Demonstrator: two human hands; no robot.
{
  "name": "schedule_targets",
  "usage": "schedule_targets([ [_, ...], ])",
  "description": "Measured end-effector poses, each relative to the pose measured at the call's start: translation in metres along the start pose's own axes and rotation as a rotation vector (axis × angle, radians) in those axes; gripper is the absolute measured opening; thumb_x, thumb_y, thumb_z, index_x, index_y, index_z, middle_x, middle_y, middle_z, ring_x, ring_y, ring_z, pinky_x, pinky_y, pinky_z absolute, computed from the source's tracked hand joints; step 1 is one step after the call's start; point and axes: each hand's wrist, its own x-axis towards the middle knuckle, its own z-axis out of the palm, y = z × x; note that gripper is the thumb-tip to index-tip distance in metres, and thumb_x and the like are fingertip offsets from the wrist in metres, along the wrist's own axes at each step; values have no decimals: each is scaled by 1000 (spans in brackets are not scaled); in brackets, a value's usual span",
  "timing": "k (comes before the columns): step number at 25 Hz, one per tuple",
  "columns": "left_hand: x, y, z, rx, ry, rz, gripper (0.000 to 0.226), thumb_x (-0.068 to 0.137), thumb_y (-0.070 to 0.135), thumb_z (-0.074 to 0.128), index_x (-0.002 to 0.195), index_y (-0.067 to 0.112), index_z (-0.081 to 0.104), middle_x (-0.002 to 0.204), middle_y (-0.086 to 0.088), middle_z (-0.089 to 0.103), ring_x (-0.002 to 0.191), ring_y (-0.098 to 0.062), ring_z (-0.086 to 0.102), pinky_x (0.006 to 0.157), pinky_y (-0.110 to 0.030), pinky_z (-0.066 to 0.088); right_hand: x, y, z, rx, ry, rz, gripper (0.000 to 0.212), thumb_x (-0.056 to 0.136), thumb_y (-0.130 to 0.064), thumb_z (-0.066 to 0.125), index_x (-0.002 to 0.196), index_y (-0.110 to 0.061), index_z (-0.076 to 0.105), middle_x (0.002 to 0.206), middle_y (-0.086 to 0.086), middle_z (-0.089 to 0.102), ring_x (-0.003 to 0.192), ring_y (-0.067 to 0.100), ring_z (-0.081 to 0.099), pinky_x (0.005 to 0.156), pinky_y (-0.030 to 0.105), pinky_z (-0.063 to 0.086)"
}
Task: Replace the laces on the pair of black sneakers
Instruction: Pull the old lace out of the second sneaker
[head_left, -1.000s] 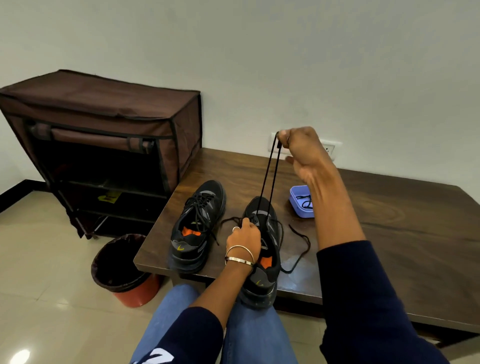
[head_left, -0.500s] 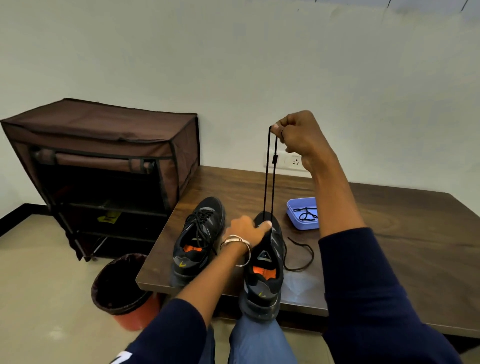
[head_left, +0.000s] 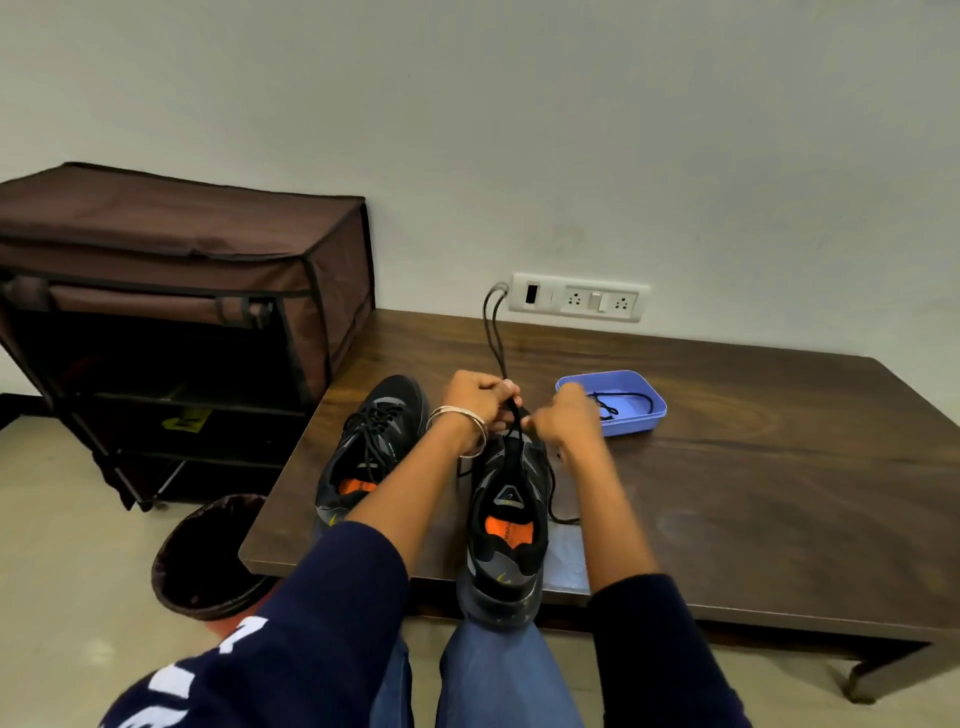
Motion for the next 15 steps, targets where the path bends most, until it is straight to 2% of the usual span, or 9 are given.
schedule_targets([
  [1,3,1,0,-33,9,-27,21,96,12,56,78,9,66,73,-4,67,57,-15,58,51,-22,49,-2,13,22,-38,-114,14,35,82,-29,73,99,-5,54,99,15,61,95,33,59,70,33,46],
  [2,6,1,1,-50,18,-45,20,95,13,57,78,9,67,73,-4,68,58,-16,60,55,-25,52,-5,22,41,-69,-148,-1,44,80,-40,74,104,-7,58,105,14,62,102,34,59,75,36,48],
  [4,10,1,4,-55,30,-68,18,94,13,59,80,7,68,76,-7,70,63,-19,63,65,-32,57,-11,31,67,-157,-3,-45,43,88,-48,64,110,-11,61,117,12,57,115,32,52,89,42,47],
  [6,14,5,2,-80,35,-74,16,93,13,60,85,2,69,77,-11,70,69,-23,62,71,-37,58,-20,35,80,-208,166,-85,35,96,-41,54,116,-13,62,123,9,52,120,28,45,94,43,41],
  [7,14,10,1,-96,43,-75,15,93,12,61,85,1,68,78,-12,70,69,-24,61,70,-37,58,-22,37,82,-182,191,-93,32,97,-37,54,118,-14,63,124,8,52,121,26,43,95,43,40],
  [9,15,23,1,-161,60,-67,15,93,11,61,84,0,67,78,-15,70,64,-23,60,62,-33,60,-20,39,81,-123,171,-74,31,96,-32,57,121,-15,65,124,8,51,122,26,43,97,44,40],
  [12,13,58,2,-331,79,-45,15,92,7,60,80,-1,62,76,-18,66,47,-16,56,47,-29,57,-20,38,80,-181,144,-87,29,97,-30,56,118,-14,67,126,8,50,122,26,42,97,44,40],
  [13,11,73,1,-403,99,-38,14,92,6,61,79,-1,61,75,-17,66,45,-15,57,49,-30,58,-20,37,81,-202,147,-91,28,98,-30,55,116,-14,67,126,8,50,121,26,43,96,43,40],
  [15,8,110,-5,-594,124,-3,14,90,1,61,76,-1,60,70,-16,66,52,-19,63,58,-37,60,-19,37,83,-226,141,-89,27,98,-31,54,112,-13,69,125,8,51,120,26,43,95,43,41],
])
